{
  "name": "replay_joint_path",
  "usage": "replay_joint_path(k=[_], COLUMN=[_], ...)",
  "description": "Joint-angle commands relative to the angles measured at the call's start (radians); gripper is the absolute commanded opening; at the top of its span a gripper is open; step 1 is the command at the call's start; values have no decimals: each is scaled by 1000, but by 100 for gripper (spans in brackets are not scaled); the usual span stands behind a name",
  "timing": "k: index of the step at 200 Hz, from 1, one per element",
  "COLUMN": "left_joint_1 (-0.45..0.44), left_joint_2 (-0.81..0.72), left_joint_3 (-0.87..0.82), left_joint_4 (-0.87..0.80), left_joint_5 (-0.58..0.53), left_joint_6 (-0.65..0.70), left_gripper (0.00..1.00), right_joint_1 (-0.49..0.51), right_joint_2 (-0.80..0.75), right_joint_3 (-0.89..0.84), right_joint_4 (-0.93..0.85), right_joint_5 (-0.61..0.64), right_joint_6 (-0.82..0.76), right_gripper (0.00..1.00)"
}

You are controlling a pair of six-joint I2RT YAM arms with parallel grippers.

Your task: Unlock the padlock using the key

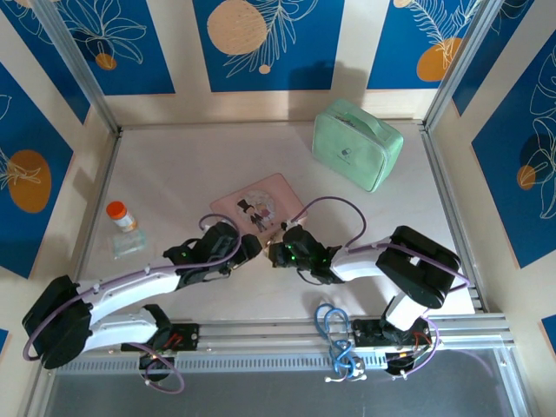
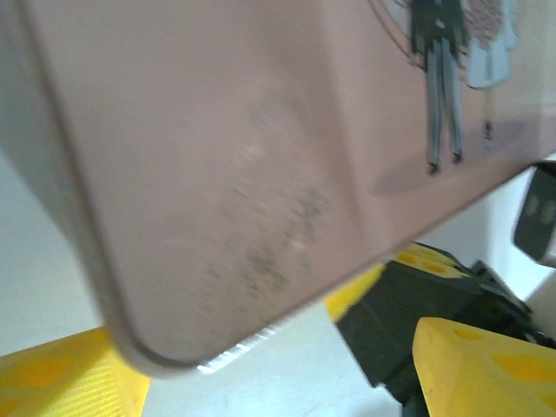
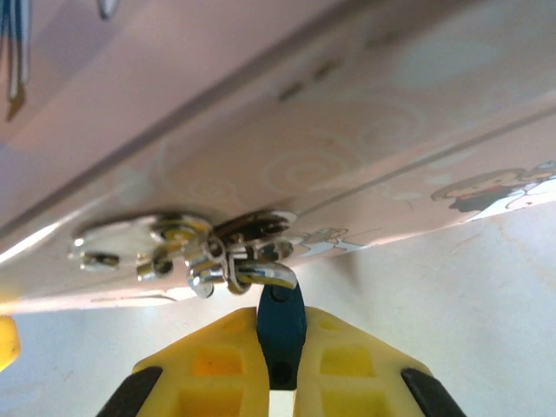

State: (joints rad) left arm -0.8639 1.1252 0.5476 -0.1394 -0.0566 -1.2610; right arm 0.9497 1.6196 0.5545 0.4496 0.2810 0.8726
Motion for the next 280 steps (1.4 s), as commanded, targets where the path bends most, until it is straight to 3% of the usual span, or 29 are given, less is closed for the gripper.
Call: replay_joint_path(k=[1,62,106,164,280], left_joint_1=[-31,-32,1,71,145], left_joint_2=[-47,80,108,83,102], left_joint_3=[5,26,48,46,37], left_joint_4=[34,205,165,98,108], left_joint_5=[-20,-15,-53,-71,-46], left_joint_6=[-72,-117,-76,4,49], left_gripper=[82,86,86,85,85], right_joint_1=[22,40,30,-16,-20], right_joint_2=[-4,-21,-44,28,32], right_joint_3=[2,-12,-99,-142,-171], right_joint_4=[0,13,125,290,365], right_joint_5=[-37,-14,-25,-135,-134], right_joint_6=[16,39,94,118,130], right_gripper=[0,0,0,0,0])
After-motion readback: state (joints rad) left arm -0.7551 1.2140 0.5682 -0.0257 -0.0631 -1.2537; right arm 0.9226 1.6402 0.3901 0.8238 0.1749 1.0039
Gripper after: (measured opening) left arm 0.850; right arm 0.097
